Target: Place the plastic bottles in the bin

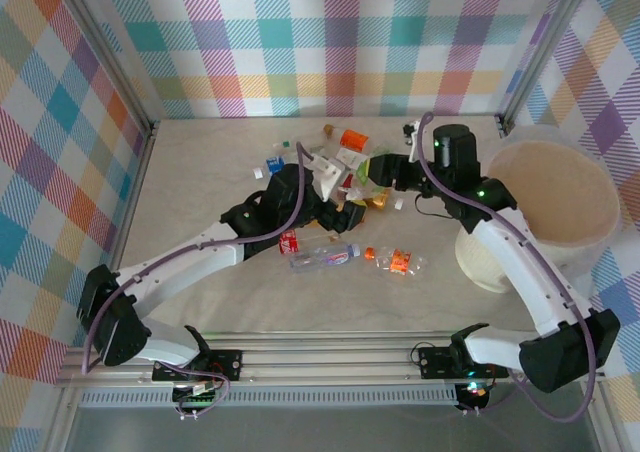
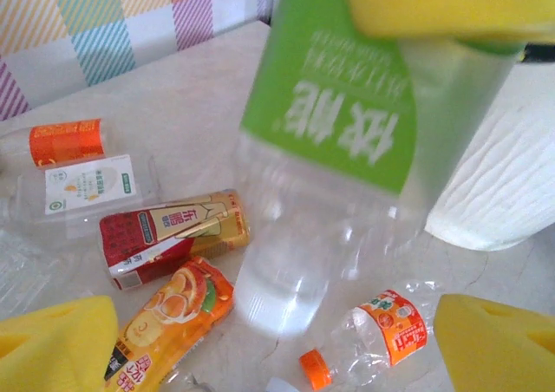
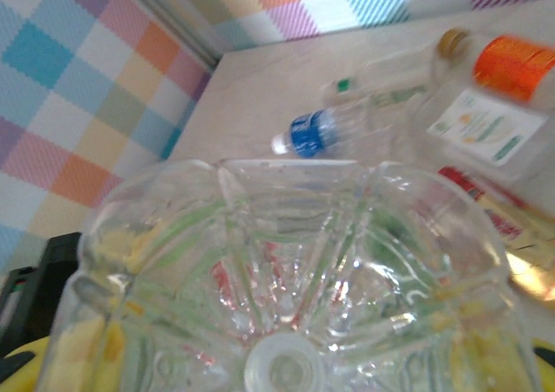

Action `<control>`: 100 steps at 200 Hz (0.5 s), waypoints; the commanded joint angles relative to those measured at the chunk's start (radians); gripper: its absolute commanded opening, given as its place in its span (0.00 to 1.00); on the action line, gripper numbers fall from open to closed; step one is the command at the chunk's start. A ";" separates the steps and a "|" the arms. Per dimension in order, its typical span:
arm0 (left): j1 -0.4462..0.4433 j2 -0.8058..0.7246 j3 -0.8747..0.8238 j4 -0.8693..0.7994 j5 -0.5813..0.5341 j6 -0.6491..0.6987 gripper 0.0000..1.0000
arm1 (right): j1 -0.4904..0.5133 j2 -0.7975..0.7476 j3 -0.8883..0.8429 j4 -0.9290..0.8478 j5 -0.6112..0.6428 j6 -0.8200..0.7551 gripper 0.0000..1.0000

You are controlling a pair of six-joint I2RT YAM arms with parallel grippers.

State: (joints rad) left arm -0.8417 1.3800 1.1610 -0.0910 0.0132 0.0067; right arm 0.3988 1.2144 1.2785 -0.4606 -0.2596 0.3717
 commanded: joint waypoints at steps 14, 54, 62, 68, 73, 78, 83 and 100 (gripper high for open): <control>0.012 -0.085 -0.056 0.108 -0.066 -0.040 1.00 | -0.002 -0.067 0.108 -0.102 0.219 -0.200 0.32; 0.016 -0.115 -0.102 0.142 -0.206 -0.078 1.00 | -0.002 -0.143 0.185 -0.123 0.426 -0.357 0.29; 0.016 -0.116 -0.106 0.145 -0.223 -0.085 1.00 | -0.001 -0.152 0.206 -0.127 0.459 -0.380 0.27; 0.016 -0.117 -0.107 0.148 -0.230 -0.088 1.00 | -0.002 -0.153 0.230 -0.137 0.481 -0.396 0.27; 0.018 -0.116 -0.107 0.149 -0.237 -0.091 1.00 | -0.002 -0.150 0.253 -0.151 0.501 -0.410 0.27; 0.018 -0.114 -0.106 0.149 -0.242 -0.092 1.00 | -0.002 -0.144 0.277 -0.167 0.532 -0.422 0.27; 0.018 -0.110 -0.105 0.149 -0.244 -0.094 1.00 | -0.002 -0.138 0.298 -0.180 0.567 -0.437 0.27; 0.018 -0.100 -0.094 0.142 -0.246 -0.099 1.00 | -0.002 -0.123 0.338 -0.180 0.722 -0.529 0.27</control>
State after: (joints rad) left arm -0.8345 1.2854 1.0664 0.0093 -0.1860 -0.0654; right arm 0.3988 1.0809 1.5509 -0.6140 0.2199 0.0013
